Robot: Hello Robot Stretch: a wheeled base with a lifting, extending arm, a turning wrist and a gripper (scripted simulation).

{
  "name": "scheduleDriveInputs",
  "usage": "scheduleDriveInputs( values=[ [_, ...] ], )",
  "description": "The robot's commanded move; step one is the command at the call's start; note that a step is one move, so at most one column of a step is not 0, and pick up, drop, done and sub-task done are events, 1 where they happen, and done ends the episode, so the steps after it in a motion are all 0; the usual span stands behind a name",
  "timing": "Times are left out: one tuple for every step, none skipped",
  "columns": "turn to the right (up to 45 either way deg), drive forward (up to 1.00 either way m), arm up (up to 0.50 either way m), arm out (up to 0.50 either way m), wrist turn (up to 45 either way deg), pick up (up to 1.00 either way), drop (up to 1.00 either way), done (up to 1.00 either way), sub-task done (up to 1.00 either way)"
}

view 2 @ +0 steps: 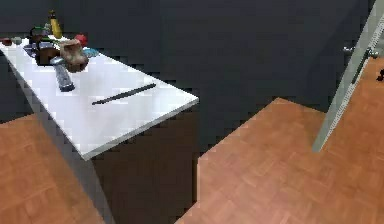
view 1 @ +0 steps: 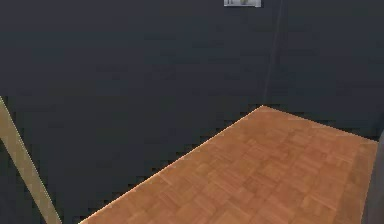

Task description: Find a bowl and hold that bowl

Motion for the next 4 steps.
scheduleDriveInputs(
  values=[
    [0.0,0.45,0.00,0.00,0.0,0.00,0.00,0.00,0.00],
    [42.0,0.00,0.00,0.00,0.0,0.00,0.00,0.00,0.00],
    [0.0,0.90,0.00,0.00,0.0,0.00,0.00,0.00,0.00],
    [-45.0,0.00,0.00,0.00,0.0,0.00,0.00,0.00,0.00]
  ],
)
